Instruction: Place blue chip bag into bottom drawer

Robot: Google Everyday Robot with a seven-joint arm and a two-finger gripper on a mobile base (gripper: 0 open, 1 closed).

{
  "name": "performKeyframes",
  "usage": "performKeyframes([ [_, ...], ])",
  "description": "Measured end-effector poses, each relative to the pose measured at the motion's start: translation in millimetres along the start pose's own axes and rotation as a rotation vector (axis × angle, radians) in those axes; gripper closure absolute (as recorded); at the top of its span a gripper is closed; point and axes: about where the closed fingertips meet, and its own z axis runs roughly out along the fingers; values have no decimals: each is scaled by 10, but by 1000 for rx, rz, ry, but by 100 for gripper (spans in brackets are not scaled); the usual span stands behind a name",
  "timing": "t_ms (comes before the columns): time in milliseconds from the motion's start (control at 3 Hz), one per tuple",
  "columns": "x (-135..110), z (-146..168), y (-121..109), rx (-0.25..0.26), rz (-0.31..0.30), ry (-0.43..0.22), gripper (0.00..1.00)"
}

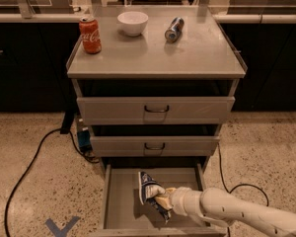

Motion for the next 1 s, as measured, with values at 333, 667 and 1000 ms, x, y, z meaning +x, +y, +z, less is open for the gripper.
performKeyframes([
  [333, 33, 141, -132, 47, -11, 10, 100],
  [667, 156, 357, -542, 154, 36, -2, 100],
  [1000, 350, 583, -845, 215, 111, 7, 100],
])
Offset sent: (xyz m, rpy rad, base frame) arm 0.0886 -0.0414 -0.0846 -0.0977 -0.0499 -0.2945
